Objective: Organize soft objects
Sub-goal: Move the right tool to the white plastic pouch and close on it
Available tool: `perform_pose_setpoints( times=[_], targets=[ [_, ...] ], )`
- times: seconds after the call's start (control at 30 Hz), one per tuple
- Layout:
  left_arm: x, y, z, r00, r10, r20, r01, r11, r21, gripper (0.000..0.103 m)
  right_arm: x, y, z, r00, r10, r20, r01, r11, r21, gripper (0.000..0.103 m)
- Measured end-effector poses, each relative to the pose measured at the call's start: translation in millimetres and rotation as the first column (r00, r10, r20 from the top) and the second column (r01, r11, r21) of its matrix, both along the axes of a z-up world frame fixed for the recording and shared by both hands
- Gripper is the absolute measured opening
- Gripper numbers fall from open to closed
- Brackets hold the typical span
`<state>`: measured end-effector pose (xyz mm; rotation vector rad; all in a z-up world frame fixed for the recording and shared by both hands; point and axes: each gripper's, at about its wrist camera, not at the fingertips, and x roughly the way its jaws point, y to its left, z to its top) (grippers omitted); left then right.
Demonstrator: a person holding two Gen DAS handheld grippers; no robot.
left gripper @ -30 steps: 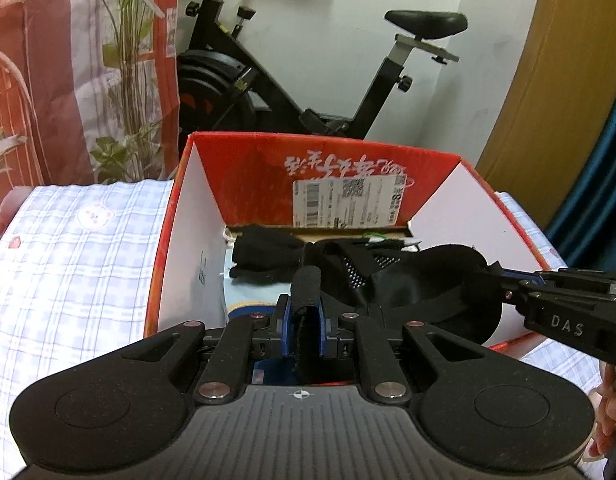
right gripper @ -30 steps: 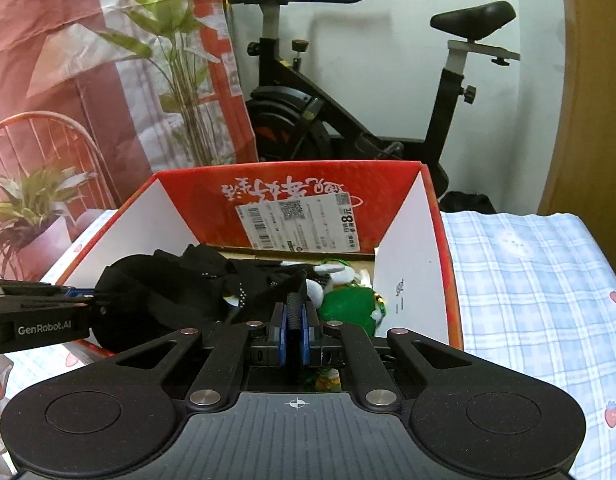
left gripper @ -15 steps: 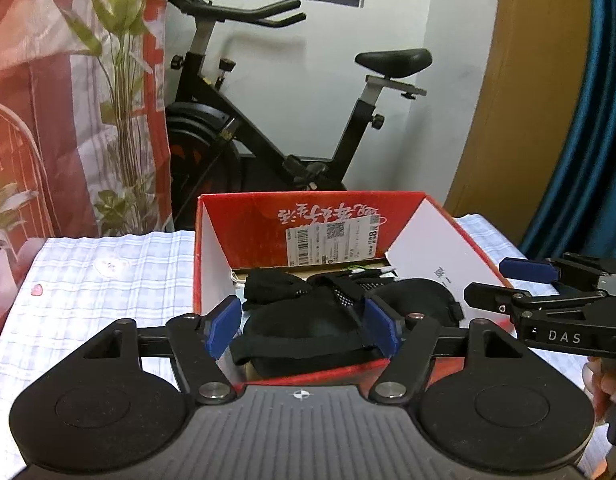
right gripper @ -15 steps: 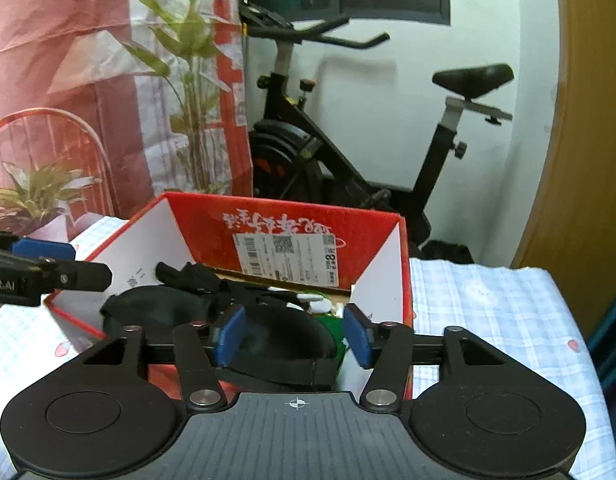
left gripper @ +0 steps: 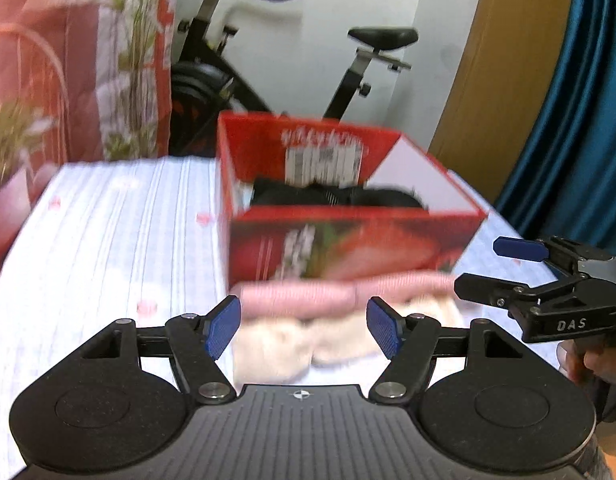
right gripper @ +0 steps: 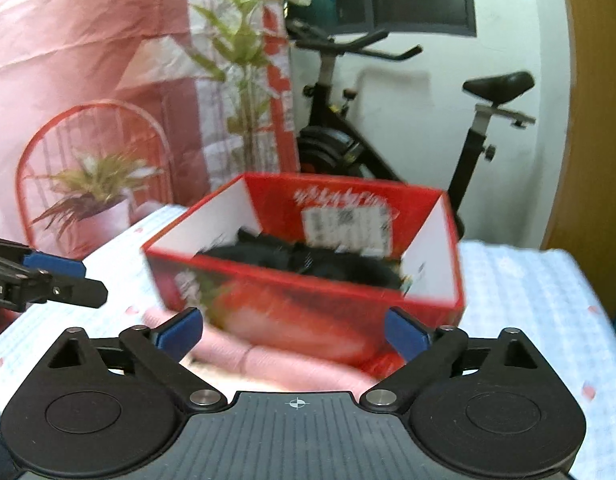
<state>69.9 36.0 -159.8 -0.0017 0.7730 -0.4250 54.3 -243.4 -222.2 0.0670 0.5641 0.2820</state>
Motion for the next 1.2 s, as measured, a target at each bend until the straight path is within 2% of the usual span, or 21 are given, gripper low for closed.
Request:
perform_pose_setpoints(
  times=[0.2, 0.3, 0.43, 0.53, 0.67, 0.77, 0.93, 1.03, 1.1, 1.2],
  targets=[
    [-16, 16, -40, 0.995, 0.016, -0.101, -0.018, 1.0, -0.02, 0.069, -27, 23, -38, 0.995, 0.032, -0.097, -0.031, 0.999, 0.011, 0.101],
    [-23, 19, -58, 0.991, 0.012, -0.134, -0.015, 1.0, -0.025, 0.065, -41, 30, -56, 0.988, 0.007, -0.153, -0.001, 0.999, 0.041, 0.099],
    [-29, 20, -77, 0.985, 0.015, -0.173, -0.019, 1.0, -0.021, 0.06, -54, 35, -77, 0.98, 0.008, -0.198, 0.008, 0.997, 0.081, 0.093],
    [-32, 21, -87, 0.98, 0.02, -0.197, -0.028, 0.999, -0.036, 0.057, -59, 38, -87, 0.974, 0.019, -0.228, 0.0, 0.996, 0.085, 0.08],
    [-37, 23, -97, 0.974, 0.032, -0.222, -0.046, 0.997, -0.057, 0.054, -61, 37, -92, 0.97, 0.027, -0.242, -0.005, 0.996, 0.091, 0.074],
    [-41, 20, -100, 0.975, 0.035, -0.22, -0.052, 0.996, -0.07, 0.053, -61, 37, -94, 0.965, 0.031, -0.26, -0.006, 0.995, 0.097, 0.065],
    [-48, 13, -103, 0.973, 0.002, -0.23, -0.024, 0.995, -0.096, 0.048, -65, 44, -97, 0.962, 0.044, -0.27, -0.021, 0.996, 0.087, 0.061],
    [-50, 7, -105, 0.972, -0.026, -0.235, -0.002, 0.993, -0.117, 0.045, -68, 47, -97, 0.959, 0.06, -0.275, -0.036, 0.995, 0.092, 0.055],
    [-52, 5, -106, 0.974, -0.028, -0.226, 0.004, 0.994, -0.106, 0.045, -69, 50, -98, 0.961, 0.057, -0.271, -0.034, 0.996, 0.088, 0.055],
    [-52, 6, -109, 0.973, -0.022, -0.23, -0.009, 0.991, -0.132, 0.045, -69, 47, -98, 0.96, 0.055, -0.275, -0.023, 0.993, 0.12, 0.054]
  ],
)
